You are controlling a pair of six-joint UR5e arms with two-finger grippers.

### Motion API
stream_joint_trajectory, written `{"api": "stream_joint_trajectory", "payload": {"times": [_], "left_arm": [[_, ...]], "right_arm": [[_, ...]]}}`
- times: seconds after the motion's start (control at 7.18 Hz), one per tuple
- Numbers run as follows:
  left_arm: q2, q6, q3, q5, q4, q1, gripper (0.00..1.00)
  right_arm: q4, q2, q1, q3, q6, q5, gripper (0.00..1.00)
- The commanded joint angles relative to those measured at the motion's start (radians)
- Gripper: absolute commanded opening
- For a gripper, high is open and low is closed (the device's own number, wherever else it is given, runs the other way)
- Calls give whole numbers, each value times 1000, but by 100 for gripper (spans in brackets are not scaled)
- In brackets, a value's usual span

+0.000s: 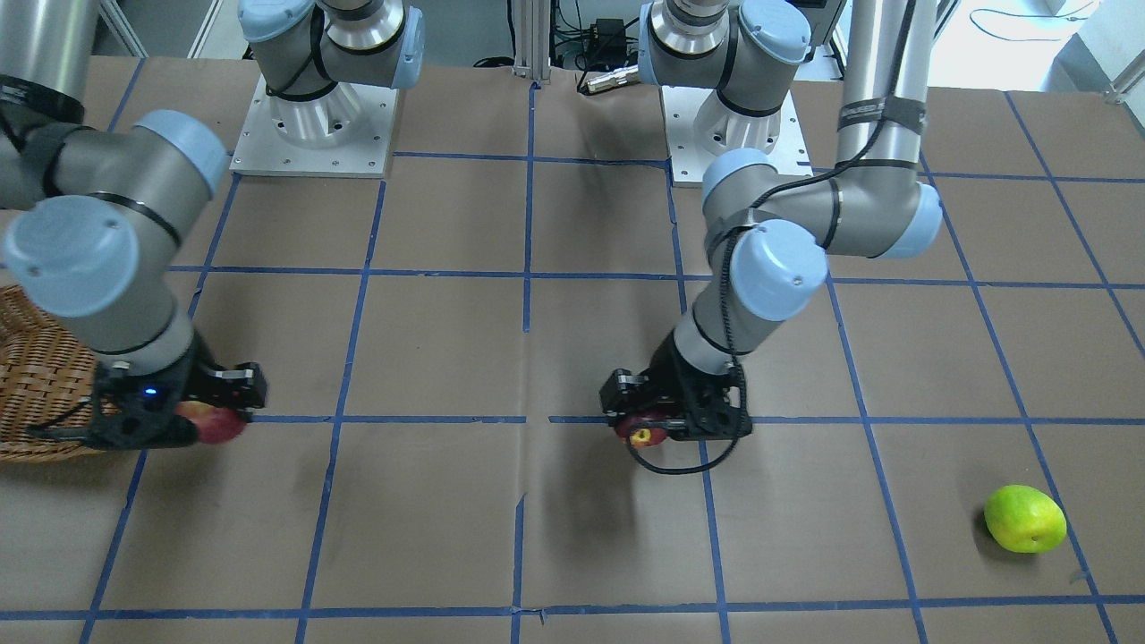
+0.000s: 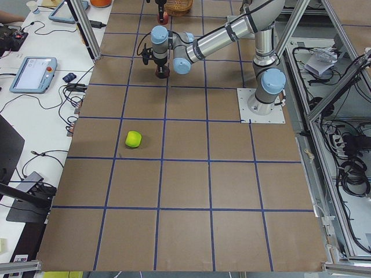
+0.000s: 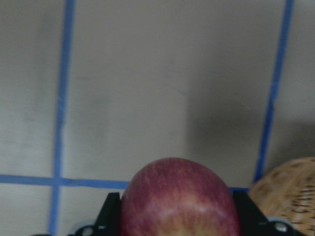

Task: Put all apples into basket
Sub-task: 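Carry red-yellow apple to basket with right while left moves dark red apple center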

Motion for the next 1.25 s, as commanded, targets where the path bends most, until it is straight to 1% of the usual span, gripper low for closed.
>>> {"api": "stream_joint_trajectory", "payload": {"times": [0.0,0.14,0.28,0.42,0.56,0.7,0.84,0.97,1.11], "left_arm": [[-68,-186,57,32,90,-158,0],[-99,-200,70,33,95,-172,0],[-129,-182,70,33,135,-172,24],[-145,-191,71,33,182,-170,99],[-136,-182,81,35,183,-169,100],[-105,-178,87,33,172,-152,100],[-61,-159,84,33,157,-109,100],[-24,-45,76,14,114,-18,100],[17,111,68,10,27,88,100]], "right_arm": [[-56,-72,-255,98,-295,60,49],[-137,-85,-325,126,-356,75,50],[-163,-74,-405,128,-420,134,54],[-215,-63,-458,129,-500,171,59],[-235,-27,-528,123,-640,234,71],[-307,28,-580,125,-711,262,71],[-305,51,-629,129,-720,271,70],[-302,52,-636,143,-735,270,75],[-302,49,-635,145,-741,270,100]]}}
